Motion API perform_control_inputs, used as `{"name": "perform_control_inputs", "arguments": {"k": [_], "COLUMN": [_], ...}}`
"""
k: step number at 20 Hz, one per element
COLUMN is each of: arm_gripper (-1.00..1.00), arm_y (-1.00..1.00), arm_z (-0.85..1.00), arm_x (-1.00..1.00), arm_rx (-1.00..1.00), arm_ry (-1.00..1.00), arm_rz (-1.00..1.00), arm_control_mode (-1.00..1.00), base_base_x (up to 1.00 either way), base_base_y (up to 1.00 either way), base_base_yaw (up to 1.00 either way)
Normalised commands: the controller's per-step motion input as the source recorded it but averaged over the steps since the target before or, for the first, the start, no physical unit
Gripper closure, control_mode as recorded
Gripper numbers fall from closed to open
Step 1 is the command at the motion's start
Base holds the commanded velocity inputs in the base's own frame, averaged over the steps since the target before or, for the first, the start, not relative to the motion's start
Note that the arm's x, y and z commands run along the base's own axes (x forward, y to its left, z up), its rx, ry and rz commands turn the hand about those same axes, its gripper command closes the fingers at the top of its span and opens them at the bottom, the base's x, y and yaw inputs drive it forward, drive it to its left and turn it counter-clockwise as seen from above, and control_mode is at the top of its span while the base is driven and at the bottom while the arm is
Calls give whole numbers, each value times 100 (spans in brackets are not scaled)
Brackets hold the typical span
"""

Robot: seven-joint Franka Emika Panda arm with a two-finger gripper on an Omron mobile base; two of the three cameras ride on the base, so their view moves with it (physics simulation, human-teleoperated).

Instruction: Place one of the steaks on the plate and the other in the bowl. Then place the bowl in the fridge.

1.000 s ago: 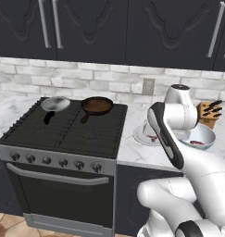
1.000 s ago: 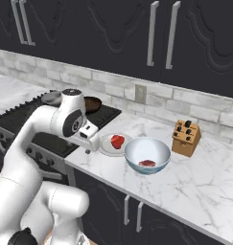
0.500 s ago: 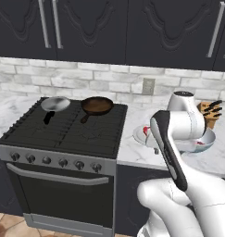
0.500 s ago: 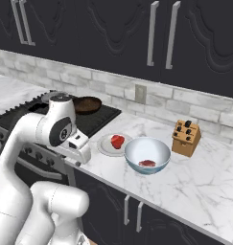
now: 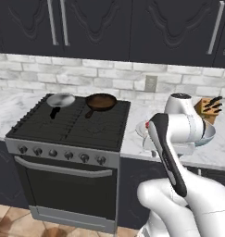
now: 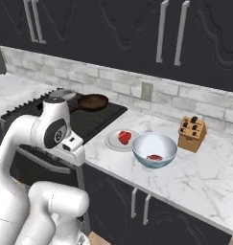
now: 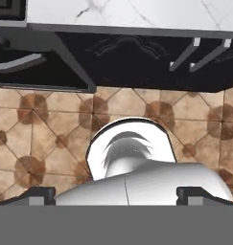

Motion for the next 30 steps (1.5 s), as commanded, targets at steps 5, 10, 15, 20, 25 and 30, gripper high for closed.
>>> {"name": "perform_control_inputs", "arguments": {"k": [5, 10, 15, 20, 25, 30], "arm_gripper": [-100, -100, -100, -100, -100, -100], "arm_y": [0, 0, 0, 0, 0, 0], "arm_z": [0, 0, 0, 0, 0, 0], "arm_x": [0, 0, 0, 0, 0, 0], "arm_rx": [0, 0, 0, 0, 0, 0], "arm_ry": [0, 0, 0, 0, 0, 0], "arm_rz": [0, 0, 0, 0, 0, 0], "arm_control_mode": [100, 100, 100, 100, 100, 100], "base_base_x": [-39, -31, -34, -9, 0, -3], "base_base_y": [86, 83, 49, 0, 0, 0], "base_base_yaw": [58, 81, 86, 99, 100, 100]}}
